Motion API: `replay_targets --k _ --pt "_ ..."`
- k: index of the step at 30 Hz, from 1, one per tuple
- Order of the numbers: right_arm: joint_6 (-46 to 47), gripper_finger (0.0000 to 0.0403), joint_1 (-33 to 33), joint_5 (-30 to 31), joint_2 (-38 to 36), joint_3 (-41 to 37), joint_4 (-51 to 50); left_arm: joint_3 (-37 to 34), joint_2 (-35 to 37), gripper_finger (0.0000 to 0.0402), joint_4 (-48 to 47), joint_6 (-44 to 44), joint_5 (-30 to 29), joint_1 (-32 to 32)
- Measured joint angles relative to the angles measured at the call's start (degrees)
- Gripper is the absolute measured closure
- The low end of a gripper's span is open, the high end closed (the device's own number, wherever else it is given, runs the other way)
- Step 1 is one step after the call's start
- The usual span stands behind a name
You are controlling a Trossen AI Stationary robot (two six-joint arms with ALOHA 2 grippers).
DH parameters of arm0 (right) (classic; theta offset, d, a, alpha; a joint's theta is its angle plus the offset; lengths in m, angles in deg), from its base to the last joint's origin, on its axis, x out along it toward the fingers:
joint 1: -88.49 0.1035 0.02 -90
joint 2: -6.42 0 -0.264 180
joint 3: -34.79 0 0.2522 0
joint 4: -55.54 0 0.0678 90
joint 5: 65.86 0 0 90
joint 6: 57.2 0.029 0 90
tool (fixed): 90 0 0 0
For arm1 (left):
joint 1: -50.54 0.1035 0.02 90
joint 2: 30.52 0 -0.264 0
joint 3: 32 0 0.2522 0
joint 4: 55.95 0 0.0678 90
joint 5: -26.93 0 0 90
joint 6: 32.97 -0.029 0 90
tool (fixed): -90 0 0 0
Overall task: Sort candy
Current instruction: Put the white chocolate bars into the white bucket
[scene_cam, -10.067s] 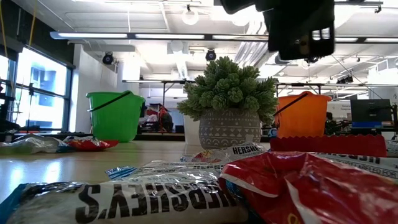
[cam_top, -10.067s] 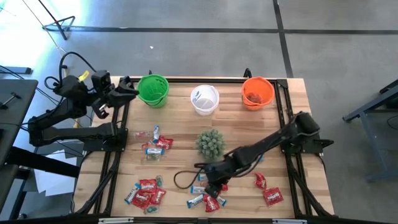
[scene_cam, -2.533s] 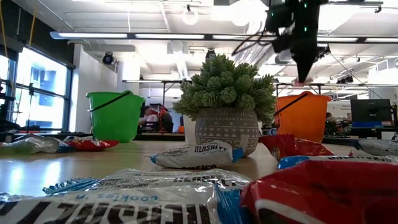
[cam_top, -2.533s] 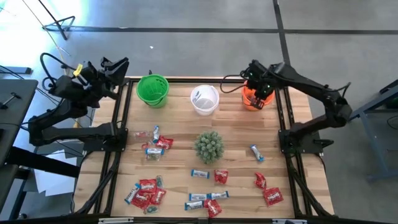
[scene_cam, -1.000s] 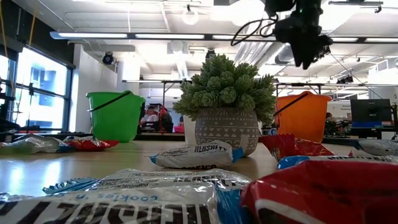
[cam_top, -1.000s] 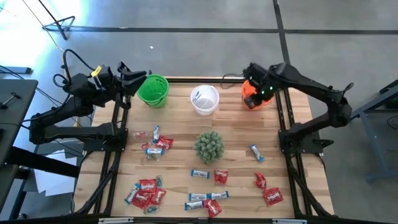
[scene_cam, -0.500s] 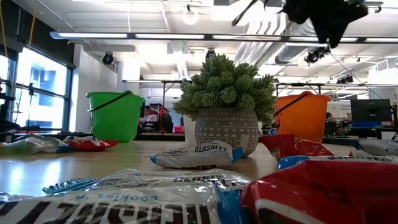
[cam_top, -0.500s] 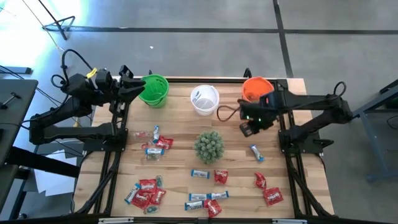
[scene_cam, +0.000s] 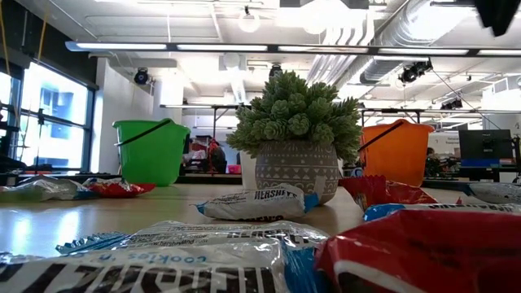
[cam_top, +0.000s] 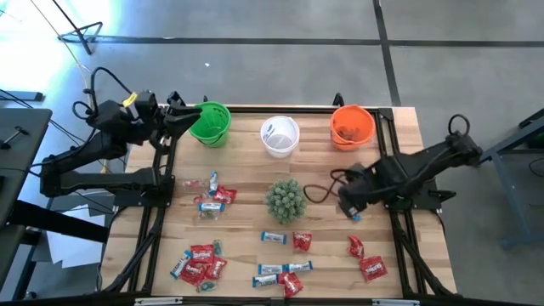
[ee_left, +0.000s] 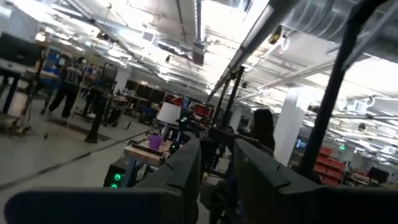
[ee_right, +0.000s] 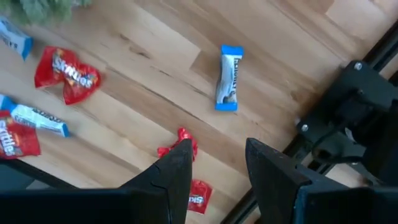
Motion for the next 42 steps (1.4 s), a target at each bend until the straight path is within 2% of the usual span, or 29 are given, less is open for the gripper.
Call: replay_targets --k 5,11,18,31,42 --pt "3.32 0.0258 5.47 3.06 0.96 0.00 -0.03 -0.02 -1.79 0.0319 0.44 3.31 -0.43 -0.02" --pt "3.39 0.0258 7.18 7.06 2.05 -1.10 0.11 -0.02 -3.83 0.0319 0.62 6.90 -1.65 -0.02" --pt "5.78 0.0258 7.18 3.03 2.05 -11.54 1.81 0.00 -4.71 0.0319 0.88 8.06 -1.72 -0.85" --pt "2.29 0.0258 2.48 3.08 1.73 -34.51 29.98 -0.01 -4.58 0.0319 4.81 6.42 -1.57 -1.99" --pt "1.36 0.0258 -3.57 2.45 1.20 -48.30 49.07 -0.01 -4.54 0.0319 4.76 6.39 -1.41 -1.99"
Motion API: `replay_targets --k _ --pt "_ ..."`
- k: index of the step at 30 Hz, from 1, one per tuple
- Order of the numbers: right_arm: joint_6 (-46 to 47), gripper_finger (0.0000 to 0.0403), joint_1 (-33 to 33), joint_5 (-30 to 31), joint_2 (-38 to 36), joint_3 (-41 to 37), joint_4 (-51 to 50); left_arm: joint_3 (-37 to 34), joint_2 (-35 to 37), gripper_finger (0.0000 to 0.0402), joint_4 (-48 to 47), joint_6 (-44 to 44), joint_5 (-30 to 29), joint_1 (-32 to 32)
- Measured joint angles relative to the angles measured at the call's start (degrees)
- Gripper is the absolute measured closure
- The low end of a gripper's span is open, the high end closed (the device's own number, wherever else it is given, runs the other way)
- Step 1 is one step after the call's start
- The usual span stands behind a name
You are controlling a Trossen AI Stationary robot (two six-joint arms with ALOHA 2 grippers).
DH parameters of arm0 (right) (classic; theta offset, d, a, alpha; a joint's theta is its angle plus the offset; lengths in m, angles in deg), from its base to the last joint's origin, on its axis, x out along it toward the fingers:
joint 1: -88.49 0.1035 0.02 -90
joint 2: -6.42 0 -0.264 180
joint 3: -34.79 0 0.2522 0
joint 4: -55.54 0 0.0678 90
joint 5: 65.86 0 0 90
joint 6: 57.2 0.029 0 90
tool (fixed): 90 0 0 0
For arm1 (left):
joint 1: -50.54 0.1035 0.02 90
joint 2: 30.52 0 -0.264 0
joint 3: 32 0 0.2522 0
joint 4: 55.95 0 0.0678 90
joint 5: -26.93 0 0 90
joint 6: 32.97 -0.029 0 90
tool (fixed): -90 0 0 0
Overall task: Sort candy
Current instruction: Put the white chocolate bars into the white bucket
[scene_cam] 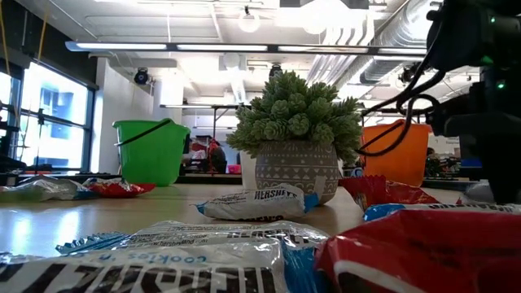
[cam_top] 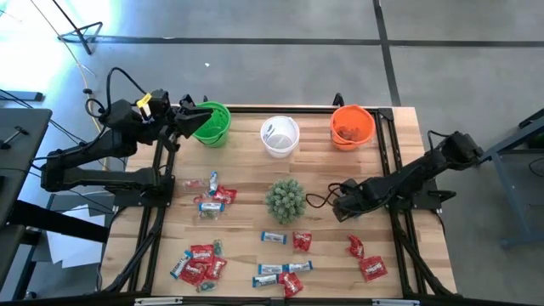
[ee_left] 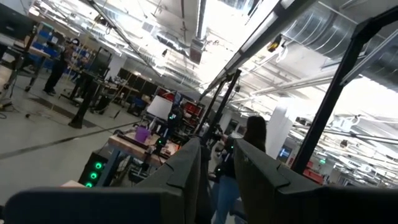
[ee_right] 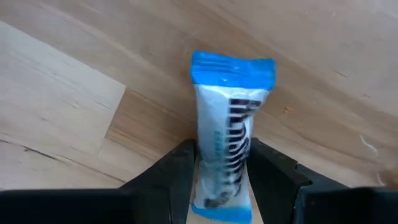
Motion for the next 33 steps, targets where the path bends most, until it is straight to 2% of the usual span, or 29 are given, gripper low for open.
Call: replay_targets --k 8,11,17,19,23,27,33 --pt "-0.69 0.0269 -0.65 -0.77 0.44 1.11 -1.26 -0.01 0.00 0.0319 -0.07 0.01 0.00 0.00" --pt "-1.11 0.0296 -0.65 -1.07 0.55 2.02 -1.49 0.01 0.00 0.0319 -0.07 0.01 0.00 0.00" --pt "-1.12 0.0379 -0.68 -1.97 0.58 2.86 -1.70 0.01 0.00 0.0319 -0.07 -0.01 0.00 0.00" --pt "-1.06 0.0392 -0.68 -2.02 0.55 2.89 -1.77 0.01 0.00 0.0319 -0.09 -0.01 0.00 0.00" --pt "0.38 0.0376 -0.70 -3.10 0.59 3.22 -2.20 0.00 0.00 0.0319 -0.09 0.00 -0.02 0.00" --pt "-0.21 0.0359 -0.63 -4.40 0.64 7.25 -6.52 -0.01 0.00 0.0319 -0.09 0.01 -0.02 0.02" --pt "-3.41 0.0373 -0.68 -0.50 0.64 16.70 -16.98 0.00 0.00 0.0319 -0.08 0.01 -0.02 0.02"
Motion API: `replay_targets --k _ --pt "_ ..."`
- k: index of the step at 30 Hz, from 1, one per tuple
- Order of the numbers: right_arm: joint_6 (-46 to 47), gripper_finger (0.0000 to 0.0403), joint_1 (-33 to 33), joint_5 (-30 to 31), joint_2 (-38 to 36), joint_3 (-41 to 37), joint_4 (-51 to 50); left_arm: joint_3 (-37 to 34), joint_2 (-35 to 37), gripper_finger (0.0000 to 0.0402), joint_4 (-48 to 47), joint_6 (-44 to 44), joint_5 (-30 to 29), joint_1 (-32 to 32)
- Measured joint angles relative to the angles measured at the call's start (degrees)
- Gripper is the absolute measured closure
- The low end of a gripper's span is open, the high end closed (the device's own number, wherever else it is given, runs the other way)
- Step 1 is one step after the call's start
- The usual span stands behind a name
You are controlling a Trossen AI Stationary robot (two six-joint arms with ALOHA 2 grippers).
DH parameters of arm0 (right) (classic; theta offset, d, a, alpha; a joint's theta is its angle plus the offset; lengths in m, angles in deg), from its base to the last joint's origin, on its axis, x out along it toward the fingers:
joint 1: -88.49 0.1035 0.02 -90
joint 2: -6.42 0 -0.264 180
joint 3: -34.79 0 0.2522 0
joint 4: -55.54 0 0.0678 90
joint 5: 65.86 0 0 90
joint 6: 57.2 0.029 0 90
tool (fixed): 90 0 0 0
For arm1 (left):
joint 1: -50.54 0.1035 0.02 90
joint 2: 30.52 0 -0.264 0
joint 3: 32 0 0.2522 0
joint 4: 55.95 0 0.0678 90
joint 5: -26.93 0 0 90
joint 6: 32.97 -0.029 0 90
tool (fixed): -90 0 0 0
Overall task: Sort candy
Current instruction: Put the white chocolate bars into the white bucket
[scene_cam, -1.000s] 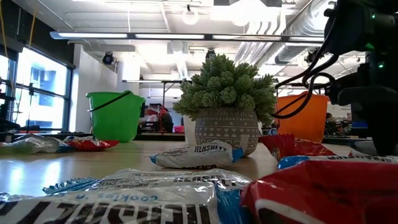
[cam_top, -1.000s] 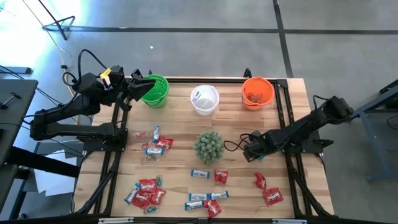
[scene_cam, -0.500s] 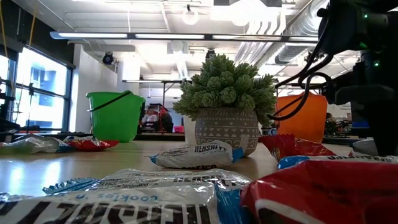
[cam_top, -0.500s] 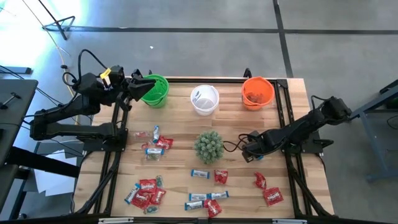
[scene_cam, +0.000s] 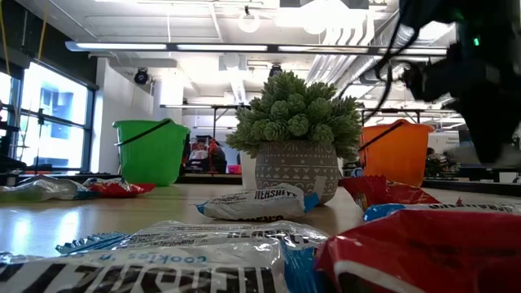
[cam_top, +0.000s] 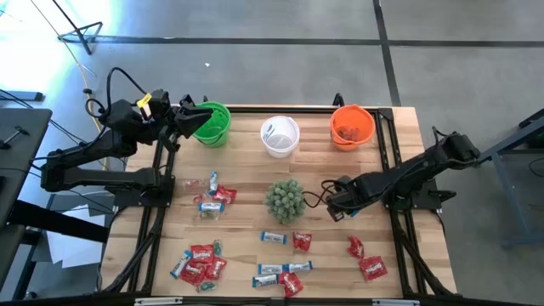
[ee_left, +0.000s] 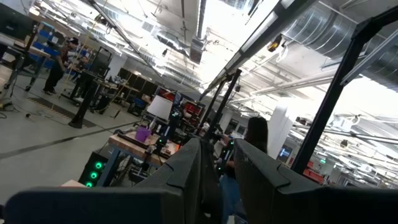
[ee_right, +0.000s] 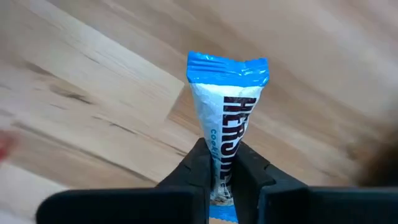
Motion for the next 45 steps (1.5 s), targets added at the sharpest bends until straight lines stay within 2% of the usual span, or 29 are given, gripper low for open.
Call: replay_targets --k 3,8,13,17,22,27,31,36,41,45 --pt "-1.28 0.0382 0.00 3.21 -0.04 6.11 -5.30 0.00 0.00 0.0319 0.01 0.01 -0.02 0.00" --pt "-5.14 0.0380 -1.37 12.47 -0.07 16.94 -11.40 0.01 0.00 0.0319 0.02 -1.34 -0.02 0.00" --pt "-14.65 0.0378 -5.96 21.20 -0.10 26.05 -10.11 -0.01 0.00 0.0319 0.02 -1.92 -0.02 0.00" --pt "-25.31 0.0378 -11.92 24.09 -0.11 30.73 -3.85 -0.01 0.00 0.0319 -0.01 -3.02 -0.02 0.00" --pt "-38.53 0.0378 -20.68 21.76 0.08 32.12 9.88 0.01 0.00 0.0319 -0.01 -3.45 -0.02 -0.01" --pt "-45.28 0.0378 -28.62 16.61 2.19 32.02 18.87 0.00 0.27 0.0319 -0.18 -3.46 1.02 0.00" --pt "-47.67 0.0378 -33.28 11.74 5.94 32.00 22.59 -0.01 0.79 0.0319 -0.29 -3.47 3.12 0.00" --pt "-49.28 0.0378 -37.12 9.35 11.93 31.97 28.56 -0.01 1.99 0.0319 -0.40 -4.59 3.28 0.00" --pt "-49.28 0.0377 -39.62 4.03 16.71 31.95 32.34 0.01 3.41 0.0319 -0.51 -5.04 3.28 0.00" --pt "-49.28 0.0359 -40.22 3.15 18.52 31.93 32.62 0.00 4.23 0.0319 -0.83 -6.10 3.28 0.00"
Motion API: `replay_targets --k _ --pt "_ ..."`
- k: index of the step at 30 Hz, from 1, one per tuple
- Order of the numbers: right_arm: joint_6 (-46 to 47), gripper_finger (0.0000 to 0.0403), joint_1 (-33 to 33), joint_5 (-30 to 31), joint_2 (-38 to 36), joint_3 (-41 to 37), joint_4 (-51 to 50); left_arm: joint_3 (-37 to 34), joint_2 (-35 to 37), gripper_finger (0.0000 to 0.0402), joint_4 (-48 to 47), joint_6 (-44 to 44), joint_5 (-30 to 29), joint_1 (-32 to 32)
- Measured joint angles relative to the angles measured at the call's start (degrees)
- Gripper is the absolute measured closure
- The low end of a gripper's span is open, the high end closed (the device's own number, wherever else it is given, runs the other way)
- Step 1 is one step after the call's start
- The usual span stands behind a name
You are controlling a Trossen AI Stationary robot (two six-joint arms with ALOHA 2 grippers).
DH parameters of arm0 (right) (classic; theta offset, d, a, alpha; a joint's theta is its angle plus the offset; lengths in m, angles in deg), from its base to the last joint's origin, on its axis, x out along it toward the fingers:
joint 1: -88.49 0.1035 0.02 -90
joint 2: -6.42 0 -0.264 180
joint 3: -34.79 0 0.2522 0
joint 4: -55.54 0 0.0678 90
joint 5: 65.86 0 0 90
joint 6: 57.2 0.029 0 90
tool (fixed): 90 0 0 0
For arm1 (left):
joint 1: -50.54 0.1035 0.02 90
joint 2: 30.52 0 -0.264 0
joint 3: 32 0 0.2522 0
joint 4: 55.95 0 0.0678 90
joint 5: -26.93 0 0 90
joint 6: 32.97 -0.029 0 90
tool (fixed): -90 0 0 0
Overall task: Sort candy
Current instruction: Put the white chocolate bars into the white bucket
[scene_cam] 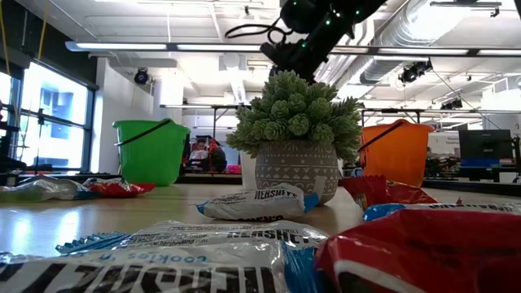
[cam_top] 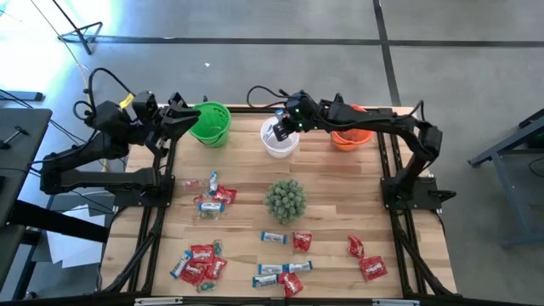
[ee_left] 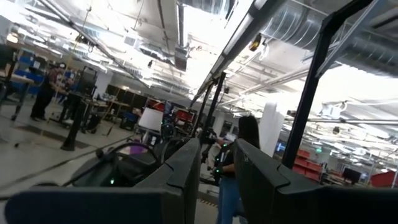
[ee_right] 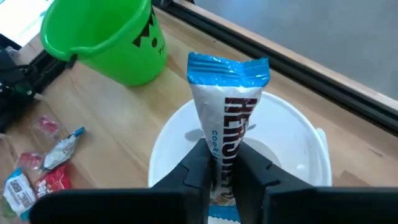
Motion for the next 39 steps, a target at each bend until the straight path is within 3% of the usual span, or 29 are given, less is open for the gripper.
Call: replay_targets --k 8,14,20,28,39 --pt "-2.53 0.0276 -0.30 -0.31 -0.04 0.94 0.41 0.00 0.33 0.0319 -1.23 -0.98 -0.06 0.07" --pt "-1.03 0.0239 -0.28 -2.00 -0.22 3.29 -0.57 0.00 0.34 0.0319 -1.21 -1.34 -0.07 0.07" --pt "0.24 0.0234 0.31 -9.02 -0.22 8.88 -10.76 0.00 0.40 0.0319 -1.19 -1.29 -0.07 0.07" --pt "1.12 0.0233 7.29 -9.80 -0.22 15.23 -31.81 0.00 0.38 0.0319 -3.43 -1.26 -0.11 0.07" --pt "8.05 0.0233 19.48 -9.34 -0.22 15.54 -36.19 0.01 0.33 0.0319 -3.48 -1.26 -0.51 0.07"
